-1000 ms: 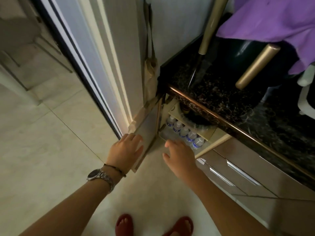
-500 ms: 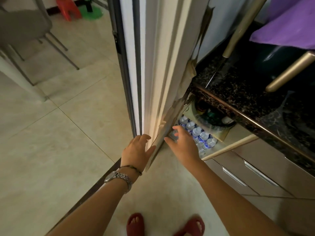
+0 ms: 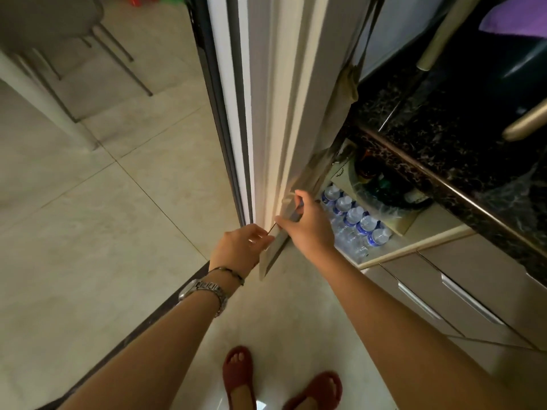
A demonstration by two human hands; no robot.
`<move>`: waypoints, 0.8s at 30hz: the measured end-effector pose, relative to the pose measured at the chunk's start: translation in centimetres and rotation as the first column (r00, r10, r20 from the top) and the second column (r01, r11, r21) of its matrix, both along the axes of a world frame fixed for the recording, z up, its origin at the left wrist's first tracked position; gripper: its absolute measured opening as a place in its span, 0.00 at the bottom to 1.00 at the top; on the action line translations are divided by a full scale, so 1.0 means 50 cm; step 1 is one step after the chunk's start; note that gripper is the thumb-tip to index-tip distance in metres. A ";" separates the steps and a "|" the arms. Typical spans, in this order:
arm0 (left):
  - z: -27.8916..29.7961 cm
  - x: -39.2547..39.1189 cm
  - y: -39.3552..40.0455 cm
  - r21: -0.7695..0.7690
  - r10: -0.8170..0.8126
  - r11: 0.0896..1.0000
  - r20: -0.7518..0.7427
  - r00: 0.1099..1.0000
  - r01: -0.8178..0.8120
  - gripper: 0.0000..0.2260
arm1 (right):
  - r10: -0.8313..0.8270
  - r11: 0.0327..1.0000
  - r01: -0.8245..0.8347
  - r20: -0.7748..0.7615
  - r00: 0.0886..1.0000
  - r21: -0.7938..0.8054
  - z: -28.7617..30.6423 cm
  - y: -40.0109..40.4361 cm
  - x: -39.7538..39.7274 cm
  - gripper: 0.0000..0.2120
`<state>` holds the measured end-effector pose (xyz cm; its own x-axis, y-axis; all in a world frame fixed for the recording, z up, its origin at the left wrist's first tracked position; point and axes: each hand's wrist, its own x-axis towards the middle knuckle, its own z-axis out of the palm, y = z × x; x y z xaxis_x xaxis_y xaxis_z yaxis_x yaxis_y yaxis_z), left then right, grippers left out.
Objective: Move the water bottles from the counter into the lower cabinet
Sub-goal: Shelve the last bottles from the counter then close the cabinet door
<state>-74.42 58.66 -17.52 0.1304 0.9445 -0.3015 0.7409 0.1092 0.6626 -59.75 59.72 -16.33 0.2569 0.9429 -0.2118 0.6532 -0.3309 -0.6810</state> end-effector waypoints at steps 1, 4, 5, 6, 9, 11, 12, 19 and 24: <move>0.002 0.005 -0.004 -0.003 -0.002 1.000 -0.004 1.000 0.002 0.09 | 0.002 1.000 -0.002 -0.015 1.000 0.003 -0.002 -0.004 0.007 0.31; 0.004 0.035 -0.028 -0.007 -0.008 1.000 -0.034 0.999 0.008 0.09 | 0.022 1.000 -0.023 -0.063 0.998 -0.016 -0.001 -0.022 0.038 0.32; 0.005 0.048 -0.039 -0.001 -0.006 1.000 -0.038 0.999 0.006 0.09 | 0.031 0.999 -0.033 -0.084 0.996 -0.019 0.000 -0.030 0.051 0.33; 0.005 0.063 -0.052 0.003 -0.004 1.000 -0.039 0.999 0.004 0.09 | 0.037 0.999 -0.039 -0.104 0.994 -0.017 0.002 -0.040 0.067 0.33; 0.002 0.119 -0.093 0.007 0.003 1.000 0.009 1.000 -0.003 0.08 | 0.044 0.999 -0.047 -0.139 0.989 -0.020 0.007 -0.077 0.117 0.32; 0.003 0.164 -0.118 -0.004 -0.006 1.000 0.038 0.999 0.006 0.09 | 0.041 0.999 -0.044 -0.128 0.991 -0.018 0.009 -0.101 0.156 0.30; 0.004 0.188 -0.128 -0.013 -0.022 1.000 0.037 0.999 0.022 0.10 | 0.037 0.999 -0.039 -0.119 0.992 -0.013 0.011 -0.111 0.175 0.30; 0.016 0.359 -0.159 -0.015 -0.096 0.995 0.034 0.995 0.097 0.12 | 0.038 0.999 -0.040 -0.083 0.996 -0.019 0.020 -0.146 0.319 0.26; 0.008 0.422 -0.171 -0.021 -0.183 0.983 0.023 0.983 0.183 0.12 | 0.088 0.995 -0.091 -0.075 0.993 -0.034 0.022 -0.155 0.403 0.25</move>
